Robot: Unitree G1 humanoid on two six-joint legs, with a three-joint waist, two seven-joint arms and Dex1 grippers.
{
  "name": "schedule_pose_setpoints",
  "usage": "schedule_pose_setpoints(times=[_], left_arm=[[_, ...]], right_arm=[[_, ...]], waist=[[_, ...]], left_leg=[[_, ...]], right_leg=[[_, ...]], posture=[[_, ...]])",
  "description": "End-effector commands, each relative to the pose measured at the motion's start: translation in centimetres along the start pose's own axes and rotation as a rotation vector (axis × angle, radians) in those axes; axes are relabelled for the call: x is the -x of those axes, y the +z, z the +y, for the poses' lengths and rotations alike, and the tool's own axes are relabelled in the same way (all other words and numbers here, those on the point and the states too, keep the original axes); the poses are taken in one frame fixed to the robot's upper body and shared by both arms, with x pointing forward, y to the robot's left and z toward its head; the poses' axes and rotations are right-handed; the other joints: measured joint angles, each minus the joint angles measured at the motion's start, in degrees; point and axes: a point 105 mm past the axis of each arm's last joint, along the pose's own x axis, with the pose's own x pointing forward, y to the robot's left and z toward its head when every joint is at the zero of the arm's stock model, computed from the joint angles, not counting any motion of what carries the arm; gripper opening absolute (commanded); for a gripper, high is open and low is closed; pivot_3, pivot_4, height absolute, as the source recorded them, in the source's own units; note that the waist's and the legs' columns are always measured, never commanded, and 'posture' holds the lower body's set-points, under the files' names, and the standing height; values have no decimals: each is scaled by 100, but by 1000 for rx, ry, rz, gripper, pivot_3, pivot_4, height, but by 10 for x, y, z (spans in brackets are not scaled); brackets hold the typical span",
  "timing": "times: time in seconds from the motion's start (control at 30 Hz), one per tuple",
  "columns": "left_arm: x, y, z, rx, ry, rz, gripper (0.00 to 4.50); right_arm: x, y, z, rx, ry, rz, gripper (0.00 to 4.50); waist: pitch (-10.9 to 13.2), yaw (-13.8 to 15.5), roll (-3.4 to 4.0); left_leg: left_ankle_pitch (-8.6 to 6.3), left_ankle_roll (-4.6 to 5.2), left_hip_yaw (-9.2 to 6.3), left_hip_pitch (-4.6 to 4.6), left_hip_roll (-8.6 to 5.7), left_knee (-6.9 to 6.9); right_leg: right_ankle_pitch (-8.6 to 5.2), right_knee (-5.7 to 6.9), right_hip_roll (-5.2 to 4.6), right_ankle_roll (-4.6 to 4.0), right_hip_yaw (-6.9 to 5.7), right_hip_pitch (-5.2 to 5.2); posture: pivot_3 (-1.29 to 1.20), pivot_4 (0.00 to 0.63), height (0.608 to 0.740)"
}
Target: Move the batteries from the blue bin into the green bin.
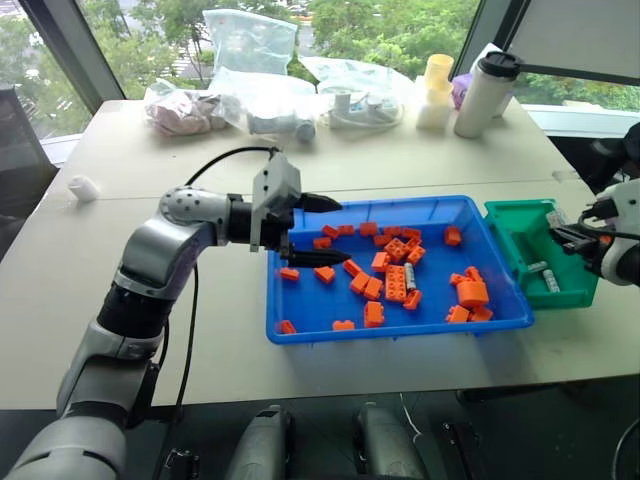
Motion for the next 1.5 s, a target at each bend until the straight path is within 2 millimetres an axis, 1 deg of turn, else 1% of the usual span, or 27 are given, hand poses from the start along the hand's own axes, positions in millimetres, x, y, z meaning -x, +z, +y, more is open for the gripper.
schedule_pose_setpoints(times=[0.03, 0.1, 0.2, 0.27, 0.33, 0.37, 0.4, 0.43, 0.47, 0.5, 0.53, 0.6, 0.67, 0.77, 0.87, 1.0, 1.1, 1.2, 1.27, 1.37, 1.5], left_arm=[[6, 9, 1, -46, 20, -7, 4500], [8, 9, 0, -46, 28, -1, 4500], [11, 8, 1, -45, 38, 6, 4500], [14, 8, 0, -44, 40, 10, 4500], [16, 8, -1, -41, 35, 19, 4500], [18, 7, -3, -40, 29, 28, 4500], [20, 4, -6, -48, 17, 55, 4500], [22, 0, -10, -62, 6, 94, 4500], [24, -7, -12, -86, -3, 148, 4500], [27, -15, -14, -108, -9, 199, 4500], [29, -21, -15, -129, -10, 244, 4500], [31, -26, -16, -141, -5, 273, 4500], [31, -25, -16, -135, 1, 261, 4500], [29, -21, -18, -124, 14, 236, 4500], [28, -21, -20, -121, 18, 231, 4500], [28, -20, -20, -118, 22, 228, 4500], [27, -21, -20, -116, 25, 225, 4500], [24, -26, -19, -106, 37, 225, 4500], [23, -29, -17, -109, 54, 236, 4500], [22, -29, -19, -100, 49, 225, 4500], [22, -29, -18, -104, 51, 225, 4500]], right_arm=[[0, 15, -6, 14, -26, -56, 2890], [0, 20, -11, 22, -46, -65, 3871], [2, 32, -10, 57, -34, -101, 3871], [4, 46, 7, 84, 60, -156, 3871], [9, 56, 40, 126, 236, -186, 3871], [12, 56, 58, 164, 327, -178, 3871], [14, 52, 81, 230, 432, -150, 3871], [14, 47, 99, 289, 516, -126, 3871], [15, 42, 112, 323, 580, -101, 3871], [14, 38, 121, 335, 622, -74, 3871], [13, 34, 128, 349, 650, -53, 3871], [12, 29, 139, 363, 699, -23, 3871], [11, 26, 147, 365, 732, -8, 3871], [10, 11, 163, 390, 817, 29, 3871], [6, -1, 169, 424, 849, 73, 3871], [-2, -8, 169, 418, 843, 110, 3871], [-12, -9, 169, 402, 806, 115, 3871], [-27, 1, 167, 279, 743, 99, 3871], [-27, 0, 170, 264, 751, 109, 3871], [-30, -5, 174, 240, 745, 133, 3871], [-36, -11, 170, 245, 697, 162, 3871]], waist=[[0, -9, 0], [0, -22, 0], [0, -25, 0], [0, -24, 0], [0, -30, 0], [0, -32, 0], [0, -36, 0], [0, -40, 0], [1, -46, -1], [1, -48, -2], [1, -38, -2], [2, -6, -3], [3, 36, -6], [4, 48, -9], [4, 3, -9], [4, -14, -8], [4, -20, -8], [4, -22, -8], [4, -9, -8], [4, 9, -8], [4, -3, -8]], left_leg=[[0, 0, 0, 0, 0, 0], [0, 0, 0, 1, 0, -1], [0, 0, -2, 2, 3, -2], [0, 0, -1, 2, 3, -2], [0, 0, -2, 2, 3, -2], [0, 0, -2, 2, 5, -2], [0, 0, -3, 1, 6, -2], [0, 0, -3, 2, 7, -2], [0, 0, -3, 1, 7, -2], [-1, 1, -4, 2, 8, -2], [0, 0, -4, 2, 9, -2], [0, 1, -4, 2, 7, -1], [0, 1, -10, -5, 1, 4], [-1, 2, -10, -8, -1, 6], [-1, 2, -12, -7, 0, 6], [-1, 2, -12, -5, 1, 5], [-1, 2, -12, -4, 4, 4], [-1, 1, -12, -4, 4, 4], [-1, 1, -12, -3, 3, 5], [-1, 1, -17, -7, 2, 4], [-1, 1, -16, -6, 0, 4]], right_leg=[[0, 0, 0, 0, 0, 0], [0, 0, 1, 0, 0, 0], [0, 1, 4, 0, 0, 0], [0, 0, 4, 0, 0, 0], [0, 0, 5, 0, 0, 0], [0, 1, 6, 0, 0, 0], [0, 1, 8, 0, 0, 0], [0, 1, 8, 0, 0, 0], [0, 0, 9, 0, -1, 0], [0, 0, 10, 0, -1, 0], [0, -2, 11, 0, -1, 0], [0, -4, 9, 0, -1, 3], [0, -5, 2, 0, -7, 3], [0, -10, -3, 0, -9, 4], [0, -8, -2, 0, -10, 4], [0, -7, -1, 0, -11, 4], [0, -7, 3, 0, -10, 4], [0, -7, 3, 0, -10, 3], [0, -5, 3, 0, -10, 3], [0, -8, 1, 0, -14, 3], [0, -6, -2, 0, -14, 3]], posture=[[0, 150, 740], [0, 150, 740], [0, 150, 740], [0, 150, 740], [0, 150, 740], [0, 150, 740], [0, 150, 740], [0, 150, 740], [0, 150, 740], [0, 150, 740], [0, 150, 740], [0, 150, 740], [0, 150, 740], [0, 150, 740], [0, 150, 740], [0, 150, 740], [0, 150, 740], [0, 150, 740], [0, 150, 740], [0, 150, 740], [0, 150, 740]])
